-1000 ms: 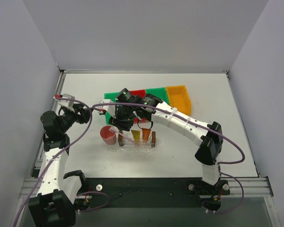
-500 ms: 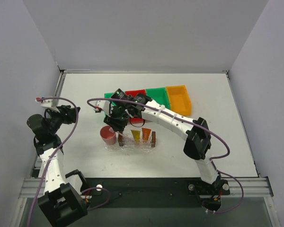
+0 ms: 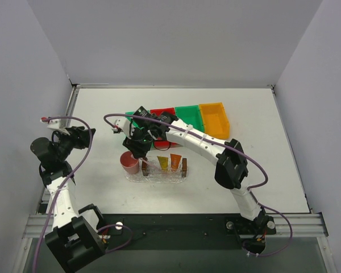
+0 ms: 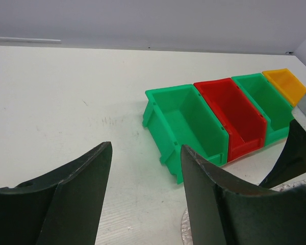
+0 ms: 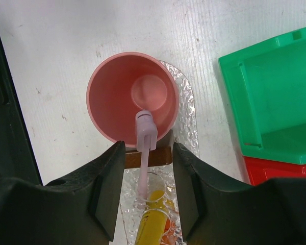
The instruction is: Prepare toiletry sets of a toothbrush and toothpaste on the tray
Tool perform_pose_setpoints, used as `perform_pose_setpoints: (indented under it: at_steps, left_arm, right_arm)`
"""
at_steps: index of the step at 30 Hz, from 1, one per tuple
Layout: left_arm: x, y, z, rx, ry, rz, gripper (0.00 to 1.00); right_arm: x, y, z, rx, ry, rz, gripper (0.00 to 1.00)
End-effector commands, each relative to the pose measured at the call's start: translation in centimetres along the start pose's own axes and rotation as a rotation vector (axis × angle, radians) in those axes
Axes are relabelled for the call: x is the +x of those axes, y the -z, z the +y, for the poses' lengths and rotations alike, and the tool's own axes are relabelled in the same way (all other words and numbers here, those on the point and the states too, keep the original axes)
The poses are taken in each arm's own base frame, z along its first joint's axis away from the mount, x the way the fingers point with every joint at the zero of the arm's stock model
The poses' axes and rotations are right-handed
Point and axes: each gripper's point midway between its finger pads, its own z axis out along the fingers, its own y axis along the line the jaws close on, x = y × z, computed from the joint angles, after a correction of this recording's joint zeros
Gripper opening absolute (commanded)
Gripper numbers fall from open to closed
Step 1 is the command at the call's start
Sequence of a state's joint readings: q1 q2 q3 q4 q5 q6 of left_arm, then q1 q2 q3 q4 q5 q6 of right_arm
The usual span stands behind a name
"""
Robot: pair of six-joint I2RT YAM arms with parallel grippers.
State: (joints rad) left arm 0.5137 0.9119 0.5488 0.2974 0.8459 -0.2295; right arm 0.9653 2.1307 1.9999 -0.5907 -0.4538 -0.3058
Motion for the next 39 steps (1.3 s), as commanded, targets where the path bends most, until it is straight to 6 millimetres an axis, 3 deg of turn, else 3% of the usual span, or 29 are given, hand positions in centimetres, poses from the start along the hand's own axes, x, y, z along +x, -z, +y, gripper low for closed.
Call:
perform_pose_setpoints:
  at_steps: [1,39]
  left_arm:
    - [-1.9,0.0,-0.4,0.027,-0.048,-0.046,0.66]
    - [-1.6,0.0,-0.2,0.044,-0.038,-0.047,0.66]
  right_arm:
    - [-1.4,-0.1,0.4,-0.028,-0.006,-0.034,0.38]
    - [-1.0,-1.9,0.7,-0.061,-0.006,-0.018,0.38]
